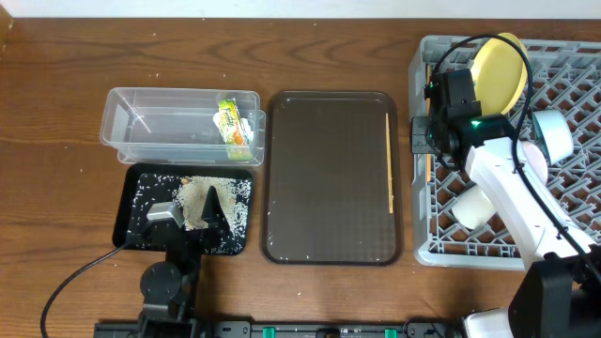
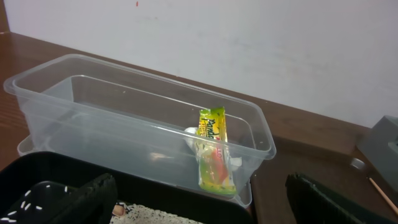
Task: Sort waste into correct bins and load items into the dishwasher rack
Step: 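Return the right gripper to the remaining chopstick and grasp it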
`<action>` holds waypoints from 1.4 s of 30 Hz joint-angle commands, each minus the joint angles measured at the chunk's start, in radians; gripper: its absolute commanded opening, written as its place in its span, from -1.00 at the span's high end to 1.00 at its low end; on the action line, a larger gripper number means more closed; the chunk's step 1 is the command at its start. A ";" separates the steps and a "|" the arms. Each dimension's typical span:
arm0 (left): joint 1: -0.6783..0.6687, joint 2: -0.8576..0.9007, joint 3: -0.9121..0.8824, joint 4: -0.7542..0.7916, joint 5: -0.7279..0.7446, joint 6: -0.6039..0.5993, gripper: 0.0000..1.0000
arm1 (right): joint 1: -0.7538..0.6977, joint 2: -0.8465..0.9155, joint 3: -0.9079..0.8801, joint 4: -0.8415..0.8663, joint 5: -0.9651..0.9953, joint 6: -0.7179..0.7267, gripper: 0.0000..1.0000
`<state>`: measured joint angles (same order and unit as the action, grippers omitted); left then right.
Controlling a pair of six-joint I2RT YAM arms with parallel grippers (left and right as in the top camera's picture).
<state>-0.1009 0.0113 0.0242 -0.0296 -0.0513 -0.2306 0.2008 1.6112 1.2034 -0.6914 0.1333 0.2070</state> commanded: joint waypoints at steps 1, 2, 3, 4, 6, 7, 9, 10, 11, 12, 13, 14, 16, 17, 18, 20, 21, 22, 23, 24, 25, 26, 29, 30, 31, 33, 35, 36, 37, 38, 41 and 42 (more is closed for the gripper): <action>0.004 -0.005 -0.020 -0.037 -0.011 0.013 -0.79 | -0.024 -0.005 0.000 -0.005 0.034 -0.014 0.98; 0.004 -0.005 -0.020 -0.037 -0.011 0.013 -0.79 | -0.029 -0.005 0.000 -0.010 0.034 -0.015 0.98; 0.004 -0.005 -0.020 -0.037 -0.011 0.013 -0.79 | -0.033 -0.005 0.000 -0.017 0.035 -0.027 0.98; 0.004 -0.005 -0.020 -0.037 -0.011 0.013 -0.79 | -0.035 -0.005 0.000 -0.023 0.035 -0.042 0.98; 0.004 -0.005 -0.020 -0.037 -0.011 0.013 -0.79 | -0.037 -0.005 0.000 -0.029 0.036 -0.073 0.81; 0.004 -0.005 -0.020 -0.037 -0.011 0.013 -0.79 | -0.037 -0.005 0.000 -0.031 0.039 -0.091 0.21; 0.004 -0.005 -0.020 -0.037 -0.011 0.013 -0.79 | -0.037 -0.005 0.000 -0.038 0.061 -0.090 -0.08; 0.004 -0.005 -0.020 -0.037 -0.011 0.013 -0.79 | -0.035 -0.008 0.002 -0.044 0.057 -0.085 0.01; 0.004 -0.005 -0.020 -0.037 -0.011 0.013 -0.79 | -0.029 -0.015 0.004 -0.051 0.035 -0.072 0.05; 0.004 -0.005 -0.020 -0.037 -0.011 0.013 -0.79 | -0.019 -0.023 0.006 -0.053 0.006 -0.069 0.10; 0.004 -0.005 -0.020 -0.037 -0.011 0.013 -0.79 | -0.005 -0.034 0.006 -0.051 -0.026 -0.069 0.11; 0.004 -0.005 -0.020 -0.037 -0.011 0.013 -0.79 | 0.016 -0.047 0.006 -0.042 -0.064 -0.069 0.14; 0.004 -0.005 -0.020 -0.037 -0.011 0.013 -0.79 | 0.068 -0.065 0.006 -0.018 -0.122 -0.069 0.22; 0.004 -0.005 -0.020 -0.037 -0.011 0.013 -0.79 | 0.099 -0.069 0.006 -0.010 -0.131 -0.069 0.24; 0.004 -0.005 -0.020 -0.037 -0.011 0.013 -0.79 | 0.138 -0.069 0.006 -0.004 -0.126 -0.064 0.24; 0.004 -0.005 -0.020 -0.037 -0.011 0.013 -0.79 | 0.213 -0.057 0.005 -0.005 -0.077 -0.026 0.26; 0.004 -0.005 -0.020 -0.037 -0.011 0.013 -0.79 | 0.245 -0.048 0.005 -0.008 -0.043 0.000 0.25; 0.004 -0.005 -0.020 -0.037 -0.011 0.013 -0.79 | 0.280 -0.029 0.004 -0.010 0.003 0.031 0.23; 0.004 -0.005 -0.020 -0.037 -0.011 0.013 -0.79 | 0.307 -0.011 0.003 -0.010 0.050 0.065 0.20; 0.004 -0.005 -0.020 -0.037 -0.011 0.013 -0.79 | 0.328 0.011 0.003 -0.008 0.098 0.102 0.17; 0.004 -0.005 -0.020 -0.037 -0.011 0.013 -0.79 | 0.345 0.041 0.003 -0.003 0.153 0.143 0.14; 0.004 -0.005 -0.020 -0.037 -0.011 0.013 -0.79 | 0.354 0.072 0.003 0.005 0.200 0.179 0.10; 0.004 -0.005 -0.020 -0.037 -0.011 0.013 -0.79 | 0.343 0.175 0.003 0.050 0.246 0.241 0.09; 0.004 -0.005 -0.020 -0.037 -0.011 0.013 -0.79 | 0.333 0.203 0.003 0.064 0.243 0.242 0.09; 0.004 -0.005 -0.020 -0.037 -0.011 0.013 -0.79 | 0.325 0.229 0.004 0.075 0.245 0.242 0.10; 0.004 -0.005 -0.020 -0.037 -0.011 0.013 -0.79 | 0.303 0.277 0.003 0.092 0.252 0.242 0.09; 0.004 -0.005 -0.020 -0.037 -0.011 0.013 -0.79 | 0.283 0.316 0.003 0.098 0.243 0.241 0.07; 0.004 -0.005 -0.020 -0.037 -0.011 0.013 -0.79 | 0.275 0.332 0.003 0.096 0.240 0.241 0.10; 0.004 -0.005 -0.020 -0.037 -0.011 0.013 -0.79 | 0.267 0.351 0.004 0.093 0.227 0.241 0.16; 0.004 -0.005 -0.020 -0.037 -0.011 0.013 -0.79 | 0.261 0.367 0.003 0.088 0.211 0.241 0.18; 0.004 -0.005 -0.020 -0.037 -0.011 0.013 -0.79 | 0.244 0.413 0.003 0.069 0.166 0.241 0.31; 0.004 -0.005 -0.020 -0.037 -0.011 0.013 -0.79 | 0.242 0.422 0.003 0.065 0.159 0.241 0.42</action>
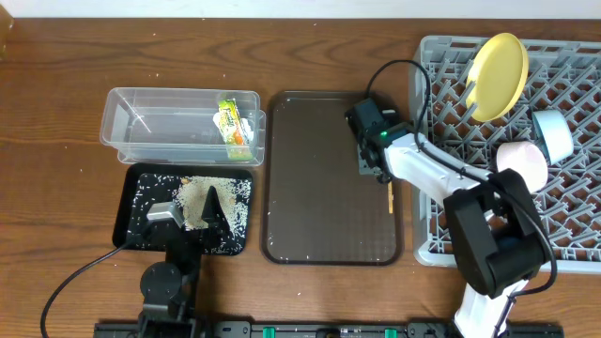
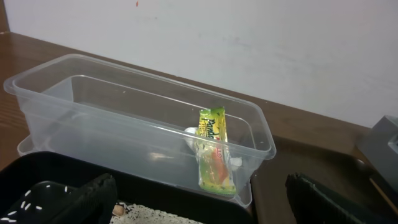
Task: Sort waste into correct bins and load items into the dishwasher rack
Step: 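Return the right gripper to the remaining chopstick and grasp it, then carry the second chopstick into the rack and release it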
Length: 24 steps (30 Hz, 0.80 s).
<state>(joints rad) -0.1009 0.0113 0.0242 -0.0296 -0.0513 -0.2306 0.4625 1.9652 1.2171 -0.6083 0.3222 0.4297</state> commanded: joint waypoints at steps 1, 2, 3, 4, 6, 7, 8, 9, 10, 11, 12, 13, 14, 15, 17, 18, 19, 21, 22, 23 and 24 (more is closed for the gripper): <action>0.004 -0.005 -0.020 -0.037 -0.011 0.013 -0.79 | -0.019 0.072 -0.010 -0.025 -0.040 0.019 0.55; 0.004 -0.005 -0.020 -0.037 -0.011 0.013 -0.79 | -0.019 0.074 -0.010 -0.028 -0.050 0.018 0.74; 0.004 -0.005 -0.020 -0.037 -0.011 0.013 -0.79 | -0.018 0.074 -0.010 -0.028 -0.064 0.018 0.95; 0.004 -0.005 -0.020 -0.037 -0.011 0.013 -0.79 | -0.016 0.071 -0.009 -0.027 -0.079 0.018 0.98; 0.004 -0.005 -0.020 -0.037 -0.011 0.013 -0.79 | -0.016 0.059 -0.005 -0.027 -0.114 -0.002 0.98; 0.004 -0.005 -0.020 -0.037 -0.011 0.013 -0.79 | -0.016 0.051 -0.001 -0.026 -0.127 -0.006 0.98; 0.004 -0.005 -0.020 -0.037 -0.011 0.013 -0.79 | -0.016 0.037 0.005 -0.027 -0.145 -0.014 0.98; 0.004 -0.005 -0.020 -0.037 -0.011 0.013 -0.79 | -0.016 0.024 0.011 -0.027 -0.162 -0.026 0.98; 0.004 -0.005 -0.020 -0.037 -0.011 0.013 -0.79 | -0.016 0.002 0.018 -0.028 -0.182 -0.040 0.98; 0.004 -0.005 -0.020 -0.037 -0.011 0.013 -0.79 | -0.017 -0.021 0.024 -0.028 -0.197 -0.051 0.98; 0.004 -0.005 -0.020 -0.037 -0.011 0.013 -0.79 | -0.019 -0.048 0.028 -0.028 -0.205 -0.059 0.98; 0.004 -0.005 -0.020 -0.037 -0.011 0.013 -0.79 | -0.022 -0.084 0.031 -0.028 -0.207 -0.065 0.98; 0.004 -0.005 -0.020 -0.037 -0.011 0.013 -0.79 | -0.026 -0.119 0.032 -0.027 -0.207 -0.066 0.98; 0.004 -0.005 -0.020 -0.037 -0.011 0.013 -0.79 | -0.034 -0.162 0.032 -0.028 -0.207 -0.075 0.98; 0.004 -0.005 -0.020 -0.037 -0.011 0.013 -0.79 | -0.057 -0.238 0.032 -0.031 -0.207 -0.107 0.98; 0.004 -0.005 -0.020 -0.037 -0.011 0.013 -0.79 | -0.071 -0.270 0.032 -0.034 -0.207 -0.127 0.98; 0.004 -0.005 -0.020 -0.037 -0.011 0.013 -0.79 | -0.087 -0.302 0.032 -0.036 -0.207 -0.159 0.98; 0.004 -0.005 -0.020 -0.037 -0.011 0.013 -0.79 | -0.124 -0.344 0.031 -0.043 -0.207 -0.234 0.98; 0.004 -0.005 -0.020 -0.037 -0.011 0.013 -0.79 | -0.145 -0.357 0.031 -0.051 -0.206 -0.267 0.98; 0.004 -0.005 -0.020 -0.037 -0.011 0.013 -0.79 | -0.163 -0.363 0.031 -0.061 -0.206 -0.290 0.98; 0.004 -0.005 -0.020 -0.037 -0.011 0.013 -0.79 | -0.183 -0.364 0.031 -0.072 -0.206 -0.305 0.98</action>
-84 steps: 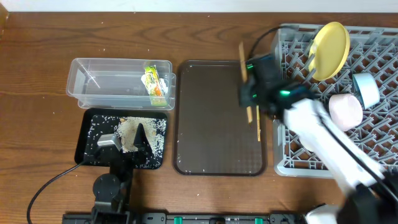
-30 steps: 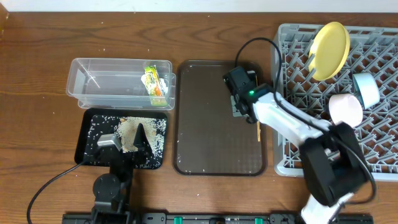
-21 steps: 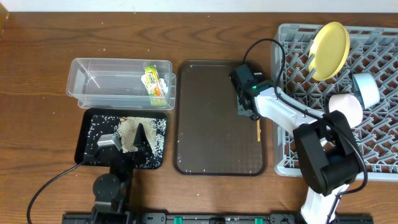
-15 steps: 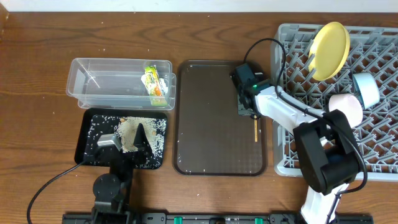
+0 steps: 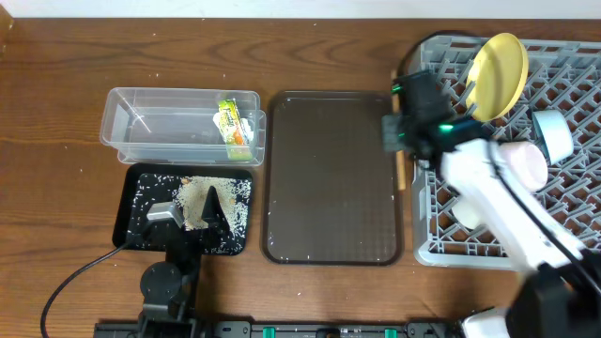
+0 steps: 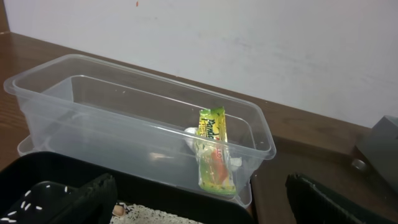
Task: Sort waste into correct bins and load items into the dishwasher rack
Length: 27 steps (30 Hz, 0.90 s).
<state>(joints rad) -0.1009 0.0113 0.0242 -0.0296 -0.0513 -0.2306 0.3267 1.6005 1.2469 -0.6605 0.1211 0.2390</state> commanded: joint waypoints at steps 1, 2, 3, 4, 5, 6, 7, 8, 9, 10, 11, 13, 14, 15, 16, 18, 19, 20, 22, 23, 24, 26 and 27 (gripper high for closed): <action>0.004 -0.005 -0.020 -0.037 -0.011 0.013 -0.79 | -0.071 0.001 0.001 -0.034 -0.005 -0.122 0.98; 0.004 -0.005 -0.020 -0.037 -0.011 0.013 -0.79 | -0.095 0.006 0.000 -0.045 -0.005 -0.121 0.98; 0.004 -0.005 -0.020 -0.037 -0.011 0.013 -0.79 | -0.115 0.011 0.000 -0.051 -0.005 -0.121 0.98; 0.004 -0.005 -0.020 -0.037 -0.011 0.013 -0.79 | -0.135 0.016 0.000 -0.055 -0.007 -0.120 0.98; 0.004 -0.005 -0.020 -0.037 -0.011 0.013 -0.79 | -0.154 0.021 -0.001 -0.055 -0.013 -0.112 0.98; 0.004 -0.005 -0.020 -0.037 -0.011 0.013 -0.79 | -0.168 0.022 0.000 -0.055 -0.024 -0.113 0.98; 0.004 -0.005 -0.020 -0.037 -0.011 0.013 -0.79 | -0.180 0.023 0.000 -0.055 -0.030 -0.113 0.98; 0.004 -0.005 -0.020 -0.037 -0.011 0.013 -0.79 | -0.187 0.023 0.000 -0.056 -0.028 -0.116 0.98; 0.004 -0.005 -0.020 -0.037 -0.011 0.013 -0.79 | -0.191 0.021 0.000 -0.063 -0.028 -0.129 0.98; 0.004 -0.005 -0.020 -0.037 -0.011 0.013 -0.79 | -0.193 0.017 0.000 -0.074 -0.027 -0.142 0.98; 0.004 -0.005 -0.020 -0.037 -0.011 0.013 -0.79 | -0.193 0.015 0.000 -0.084 -0.021 -0.143 0.95; 0.004 -0.005 -0.020 -0.037 -0.011 0.013 -0.79 | -0.193 0.011 0.000 -0.100 -0.026 -0.133 0.56; 0.004 -0.005 -0.020 -0.037 -0.011 0.013 -0.79 | -0.192 0.007 0.000 -0.105 -0.044 -0.123 0.34; 0.004 -0.005 -0.020 -0.037 -0.011 0.013 -0.79 | -0.190 -0.001 0.002 -0.119 -0.079 -0.124 0.23; 0.004 -0.005 -0.020 -0.037 -0.011 0.013 -0.79 | -0.188 -0.012 0.003 -0.135 -0.106 -0.124 0.18; 0.004 -0.005 -0.020 -0.037 -0.011 0.013 -0.79 | -0.175 -0.077 0.003 -0.178 -0.185 -0.124 0.08; 0.004 -0.005 -0.020 -0.037 -0.011 0.013 -0.79 | -0.172 -0.087 0.003 -0.183 -0.193 -0.124 0.06; 0.004 -0.005 -0.020 -0.037 -0.011 0.013 -0.79 | -0.163 -0.124 0.003 -0.194 -0.221 -0.125 0.03; 0.004 -0.005 -0.020 -0.037 -0.011 0.013 -0.79 | -0.132 -0.211 0.003 -0.205 -0.260 -0.132 0.02; 0.004 -0.005 -0.020 -0.037 -0.011 0.013 -0.79 | -0.111 -0.265 0.003 -0.209 -0.280 -0.145 0.01; 0.004 -0.005 -0.020 -0.037 -0.011 0.013 -0.79 | -0.093 -0.307 0.003 -0.212 -0.290 -0.151 0.01; 0.004 -0.005 -0.020 -0.037 -0.011 0.013 -0.79 | -0.043 -0.417 0.003 -0.219 -0.295 -0.150 -0.06; 0.004 -0.005 -0.020 -0.037 -0.011 0.013 -0.79 | -0.013 -0.473 0.003 -0.220 -0.303 -0.142 -0.71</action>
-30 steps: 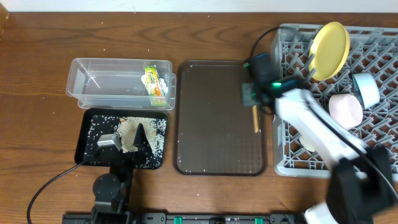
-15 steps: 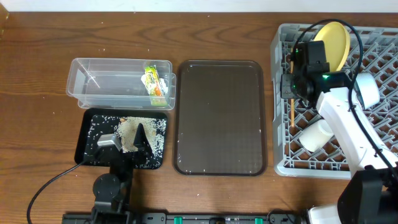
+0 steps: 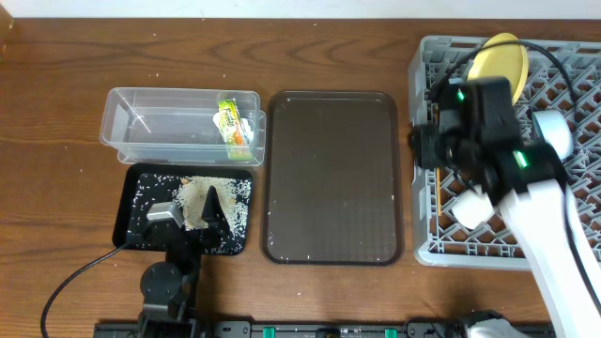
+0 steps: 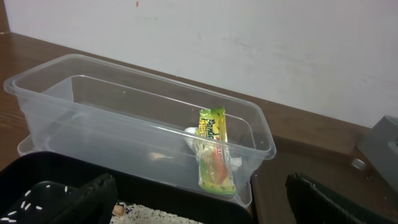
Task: Sort waste into correct bins and load items into the dishwasher rack
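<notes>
A thin wooden chopstick (image 3: pixel 438 188) hangs lengthwise over the left edge of the grey dishwasher rack (image 3: pixel 563 75). My right gripper (image 3: pixel 430 148) is above its top end and looks shut on it. The brown serving tray (image 3: pixel 329 178) is bare. My left gripper (image 4: pixel 205 208) rests open over the black tray (image 3: pixel 136 221), which holds rice and scraps. Its dark fingers (image 4: pixel 87 198) frame the clear bin (image 4: pixel 124 124), where a yellow-green wrapper (image 4: pixel 214 155) lies.
In the rack, a yellow plate (image 3: pixel 496 54) stands upright at the back. A white cup (image 3: pixel 470 208) lies near the front left, and a white-and-blue bowl (image 3: pixel 556 133) sits to the right. The clear bin (image 3: pixel 178 127) is behind the black tray.
My right gripper has moved with the chopstick from the serving tray's right rim to over the rack's left edge. The left arm has not moved.
The chopstick first lay along the right side of the serving tray, with my right gripper over the rack. Then the gripper was down on the chopstick on the tray. Later it held the chopstick at the tray's right rim, and now over the rack.
</notes>
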`<action>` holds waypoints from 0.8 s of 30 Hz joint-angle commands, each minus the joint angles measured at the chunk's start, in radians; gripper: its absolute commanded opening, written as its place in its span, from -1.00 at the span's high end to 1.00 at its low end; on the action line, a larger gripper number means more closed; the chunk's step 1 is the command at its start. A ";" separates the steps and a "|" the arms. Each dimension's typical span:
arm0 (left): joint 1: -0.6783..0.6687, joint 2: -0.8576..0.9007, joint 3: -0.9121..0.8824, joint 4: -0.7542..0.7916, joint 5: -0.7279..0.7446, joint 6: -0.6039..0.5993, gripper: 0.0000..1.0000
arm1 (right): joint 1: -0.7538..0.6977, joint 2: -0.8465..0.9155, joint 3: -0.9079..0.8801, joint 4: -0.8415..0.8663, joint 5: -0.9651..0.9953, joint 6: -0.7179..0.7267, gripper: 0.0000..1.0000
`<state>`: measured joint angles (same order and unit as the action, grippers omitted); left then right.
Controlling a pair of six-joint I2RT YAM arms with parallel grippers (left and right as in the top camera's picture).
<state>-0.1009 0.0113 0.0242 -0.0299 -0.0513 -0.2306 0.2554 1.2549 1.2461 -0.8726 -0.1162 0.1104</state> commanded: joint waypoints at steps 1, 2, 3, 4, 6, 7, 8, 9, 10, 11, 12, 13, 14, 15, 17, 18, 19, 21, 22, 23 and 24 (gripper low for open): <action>0.004 -0.005 -0.020 -0.037 -0.011 0.013 -0.79 | 0.091 -0.187 0.004 -0.007 -0.084 -0.003 -0.98; 0.004 -0.005 -0.020 -0.037 -0.011 0.013 -0.79 | 0.114 -0.229 0.004 -0.007 -0.097 0.000 -0.98; 0.004 -0.005 -0.020 -0.037 -0.011 0.013 -0.79 | 0.135 -0.268 0.004 -0.007 -0.103 0.001 -0.99; 0.004 -0.005 -0.020 -0.037 -0.011 0.013 -0.79 | 0.158 -0.310 0.004 -0.008 -0.102 0.000 -0.99; 0.004 -0.005 -0.020 -0.037 -0.011 0.013 -0.79 | 0.186 -0.388 0.004 -0.024 -0.101 0.000 -0.99; 0.004 -0.005 -0.020 -0.037 -0.011 0.013 -0.79 | 0.192 -0.423 0.004 -0.042 -0.101 0.000 -0.98; 0.004 -0.005 -0.020 -0.037 -0.011 0.013 -0.79 | 0.193 -0.466 0.004 -0.077 -0.101 0.000 -0.98; 0.004 -0.005 -0.020 -0.037 -0.011 0.013 -0.79 | 0.193 -0.496 0.004 -0.102 -0.095 -0.004 -0.98; 0.004 -0.005 -0.020 -0.037 -0.011 0.013 -0.79 | 0.192 -0.529 0.004 -0.129 -0.088 -0.005 -0.99; 0.004 -0.005 -0.020 -0.037 -0.011 0.013 -0.79 | 0.190 -0.562 0.004 -0.158 -0.074 -0.009 -0.99; 0.004 -0.005 -0.020 -0.037 -0.011 0.013 -0.79 | 0.190 -0.584 0.004 -0.180 -0.064 -0.013 -0.99; 0.004 -0.005 -0.020 -0.037 -0.011 0.013 -0.79 | 0.190 -0.615 0.004 -0.208 -0.047 -0.015 -0.99; 0.004 -0.005 -0.020 -0.037 -0.011 0.013 -0.79 | 0.190 -0.640 0.004 -0.227 -0.033 -0.015 -0.98; 0.004 -0.005 -0.020 -0.037 -0.011 0.013 -0.79 | 0.190 -0.666 0.004 -0.241 -0.018 -0.015 -0.99; 0.004 -0.005 -0.020 -0.037 -0.011 0.013 -0.79 | 0.191 -0.707 0.000 -0.242 0.024 -0.015 -0.99; 0.004 -0.005 -0.020 -0.037 -0.011 0.013 -0.79 | 0.191 -0.719 0.000 -0.240 0.048 -0.015 -0.99; 0.004 -0.005 -0.020 -0.037 -0.011 0.013 -0.79 | 0.190 -0.729 -0.003 -0.235 0.074 -0.015 -0.99; 0.004 -0.005 -0.020 -0.037 -0.011 0.013 -0.79 | 0.188 -0.734 -0.014 -0.225 0.129 -0.015 -0.99; 0.004 -0.005 -0.020 -0.037 -0.011 0.013 -0.79 | 0.185 -0.733 -0.028 -0.216 0.153 -0.015 -0.98; 0.004 -0.005 -0.020 -0.037 -0.011 0.013 -0.79 | 0.180 -0.734 -0.049 -0.203 0.168 -0.015 -0.99; 0.004 -0.005 -0.020 -0.037 -0.011 0.013 -0.79 | 0.168 -0.736 -0.080 -0.185 0.176 -0.015 -0.98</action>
<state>-0.1009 0.0113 0.0242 -0.0296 -0.0509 -0.2306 0.4297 0.5133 1.2308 -1.0752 -0.0338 0.1074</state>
